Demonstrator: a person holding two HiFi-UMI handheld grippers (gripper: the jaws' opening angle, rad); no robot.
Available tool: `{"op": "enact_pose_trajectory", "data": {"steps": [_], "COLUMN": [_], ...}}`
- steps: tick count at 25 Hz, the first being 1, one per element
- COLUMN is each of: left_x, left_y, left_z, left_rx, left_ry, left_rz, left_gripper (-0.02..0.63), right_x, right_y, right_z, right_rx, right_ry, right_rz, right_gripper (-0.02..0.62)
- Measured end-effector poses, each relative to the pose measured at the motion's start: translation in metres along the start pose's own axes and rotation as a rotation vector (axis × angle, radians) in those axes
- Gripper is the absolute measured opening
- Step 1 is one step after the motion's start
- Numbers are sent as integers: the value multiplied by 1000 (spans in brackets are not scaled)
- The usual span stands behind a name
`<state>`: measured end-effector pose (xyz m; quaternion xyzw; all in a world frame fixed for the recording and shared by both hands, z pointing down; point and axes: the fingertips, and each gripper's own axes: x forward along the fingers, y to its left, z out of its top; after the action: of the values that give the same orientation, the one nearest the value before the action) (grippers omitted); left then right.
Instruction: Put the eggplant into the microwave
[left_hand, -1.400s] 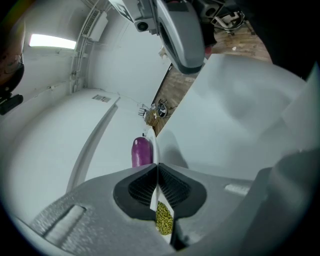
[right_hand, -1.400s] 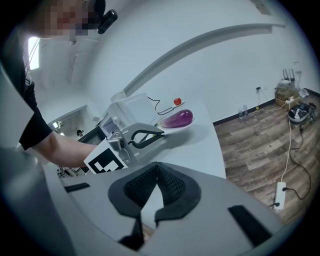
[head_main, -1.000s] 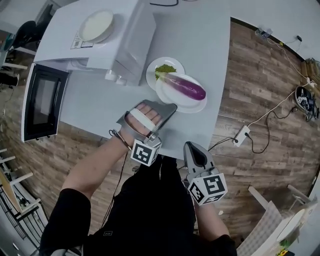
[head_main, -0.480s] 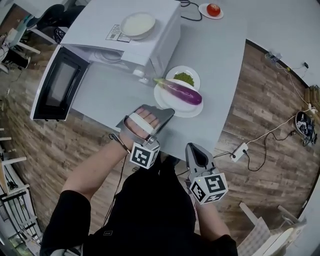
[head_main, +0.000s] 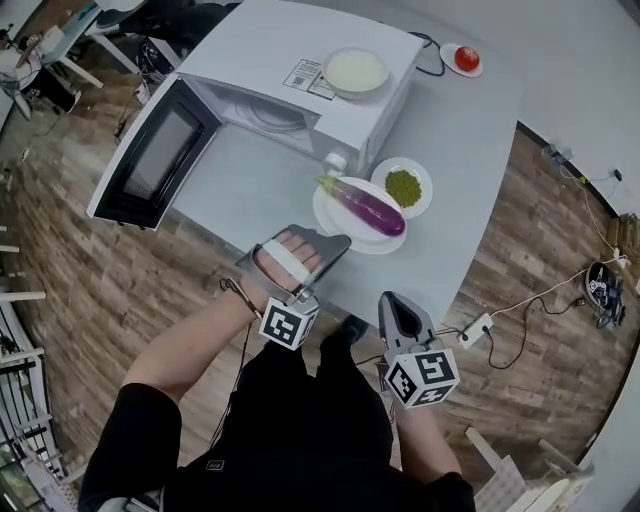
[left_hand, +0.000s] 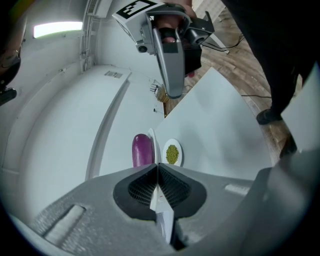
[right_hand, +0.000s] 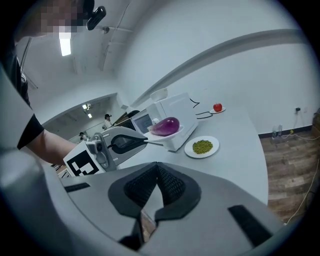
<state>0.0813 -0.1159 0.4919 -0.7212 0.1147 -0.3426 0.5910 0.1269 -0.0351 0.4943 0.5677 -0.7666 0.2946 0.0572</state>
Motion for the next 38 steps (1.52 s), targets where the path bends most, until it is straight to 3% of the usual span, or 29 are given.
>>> {"op": "enact_pose_trajectory", "data": {"steps": [13,27,38], "left_x": [-50,-98,-88], "left_y": [5,14,14], "left_z": [-76,-171,-219], "left_rx": [14,82,40], "left_ry": [-14,6,74], "left_rz": [34,79,85], "left_gripper": [18,18,18], "right_x": [49,111,148], "right_y": [70,140,135], "right_z": [13,22,31], "right_rx": [-7,-13,-76], "right_ry": [-24,-75,-58], "right_rz": [-38,-71,-43], "right_gripper": [15,15,15]}}
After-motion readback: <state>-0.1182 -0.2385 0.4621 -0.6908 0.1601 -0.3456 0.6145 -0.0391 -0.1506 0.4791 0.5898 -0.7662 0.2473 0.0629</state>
